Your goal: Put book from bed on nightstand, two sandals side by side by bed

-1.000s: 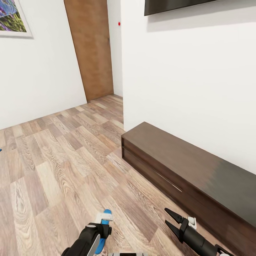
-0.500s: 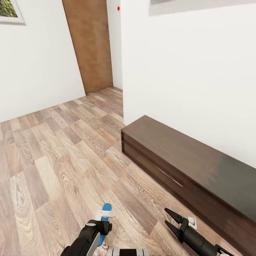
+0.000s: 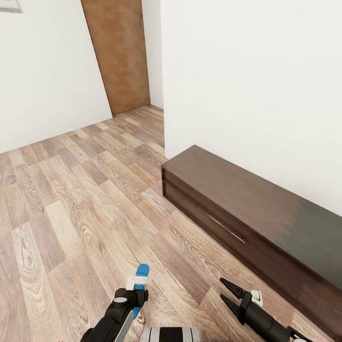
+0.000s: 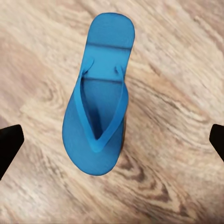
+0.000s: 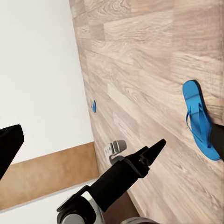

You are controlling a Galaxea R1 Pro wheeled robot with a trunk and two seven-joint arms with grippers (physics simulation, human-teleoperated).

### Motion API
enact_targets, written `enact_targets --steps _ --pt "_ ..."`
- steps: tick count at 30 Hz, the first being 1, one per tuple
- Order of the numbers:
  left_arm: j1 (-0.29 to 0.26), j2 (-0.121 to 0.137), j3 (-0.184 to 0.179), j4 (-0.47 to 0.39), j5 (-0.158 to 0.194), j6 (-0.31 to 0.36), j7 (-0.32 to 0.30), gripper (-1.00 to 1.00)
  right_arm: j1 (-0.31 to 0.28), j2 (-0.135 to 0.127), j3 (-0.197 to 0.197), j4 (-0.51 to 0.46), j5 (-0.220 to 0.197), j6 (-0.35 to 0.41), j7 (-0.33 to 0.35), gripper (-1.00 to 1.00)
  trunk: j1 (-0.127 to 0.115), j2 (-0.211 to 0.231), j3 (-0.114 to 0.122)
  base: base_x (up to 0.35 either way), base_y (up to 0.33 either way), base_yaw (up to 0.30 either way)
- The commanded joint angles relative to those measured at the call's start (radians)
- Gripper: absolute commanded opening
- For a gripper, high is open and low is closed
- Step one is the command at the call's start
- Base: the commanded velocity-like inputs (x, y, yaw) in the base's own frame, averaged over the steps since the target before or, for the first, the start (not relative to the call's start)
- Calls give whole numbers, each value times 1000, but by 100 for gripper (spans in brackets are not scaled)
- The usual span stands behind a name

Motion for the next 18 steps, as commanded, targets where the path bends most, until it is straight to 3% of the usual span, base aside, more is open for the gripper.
enact_targets --steps 1,10,18 --pt "0 1 -4 -1 10 5 8 100 0 0 -2 0 -5 7 0 100 0 -1 -5 0 0 0" --pt "0 1 -4 -6 12 12 9 100 0 -4 -3 -59 -5 7 2 100 4 -3 -39 0 0 0" --pt "0 3 -4 -47 10 57 9 100 0 -5 -4 -91 -5 7 1 100 8 -5 -70 0 0 0"
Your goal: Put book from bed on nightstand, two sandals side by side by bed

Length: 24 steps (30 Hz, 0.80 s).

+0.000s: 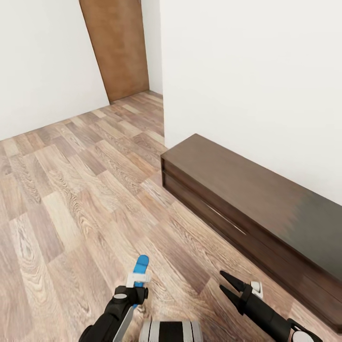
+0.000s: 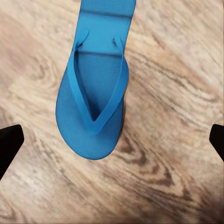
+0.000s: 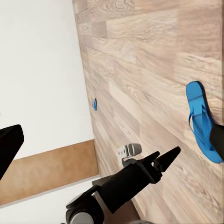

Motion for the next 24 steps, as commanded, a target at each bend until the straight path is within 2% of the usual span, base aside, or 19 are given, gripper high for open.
enact_targets --steps 1,5,9,11,14,16,24 --pt "0 1 -3 -2 10 4 9 100 0 0 -1 0 -5 7 -1 100 0 -1 -5 0 0 0" --pt "0 1 -3 -3 9 5 10 100 0 0 -1 -1 -5 7 -1 100 2 -1 -20 0 0 0" --pt "0 1 -3 -1 6 -1 11 100 0 0 -1 -1 -5 7 -1 100 2 -1 -20 0 0 0" --pt "0 2 -2 0 6 -24 11 100 0 0 -1 -1 -5 7 -1 100 2 -1 -20 0 0 0" --pt "0 4 0 6 6 -107 11 100 0 1 -1 -1 -5 7 -1 100 2 -1 -20 0 0 0" --pt "0 4 0 7 5 -134 11 100 0 0 -1 -1 -5 7 -1 100 2 -1 -20 0 0 0" --pt "0 4 -2 8 4 -155 11 100 0 1 -1 -2 -5 7 -1 100 2 -2 -24 0 0 0"
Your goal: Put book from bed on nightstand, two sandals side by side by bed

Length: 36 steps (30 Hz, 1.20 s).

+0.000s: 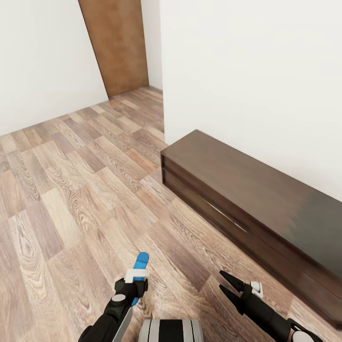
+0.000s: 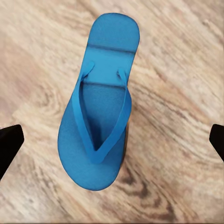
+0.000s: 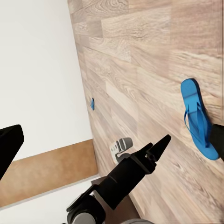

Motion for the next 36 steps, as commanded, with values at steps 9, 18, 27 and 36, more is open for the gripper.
enact_targets --steps 9,18,27,36 --pt "0 0 -3 -1 10 3 8 100 0 0 -1 0 -5 7 -1 100 4 -2 -36 0 0 0" --pt "0 0 -3 -2 10 4 8 100 0 0 -1 -1 -5 7 -1 100 8 -5 -70 0 0 0" --pt "0 0 -3 -2 10 4 7 100 0 -1 -3 -64 -6 7 32 100 12 -7 -105 0 0 0" --pt "0 0 -3 -2 10 4 7 100 0 -1 -146 -70 -6 102 256 100 16 -9 -140 0 0 0"
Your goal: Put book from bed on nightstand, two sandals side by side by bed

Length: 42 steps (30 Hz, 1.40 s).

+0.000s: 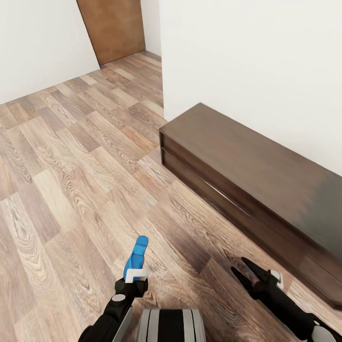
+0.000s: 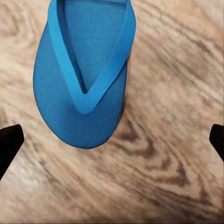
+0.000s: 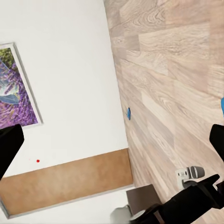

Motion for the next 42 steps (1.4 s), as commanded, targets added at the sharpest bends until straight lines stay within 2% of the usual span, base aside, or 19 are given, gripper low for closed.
enact_targets --steps 1,5,27,42 --pt "0 1 -3 -1 10 4 9 100 0 0 -4 0 -3 9 3 100 0 0 -5 0 0 0" --pt "0 1 -3 -2 10 4 9 100 0 0 -16 0 -3 21 11 100 2 -1 -20 0 0 0" --pt "0 1 -5 -9 9 5 12 100 0 0 -19 1 -3 24 13 100 2 -1 -20 58 -1 0" --pt "0 1 -6 -9 8 5 12 100 0 0 -19 1 -3 24 13 100 2 -1 -20 148 -28 0"
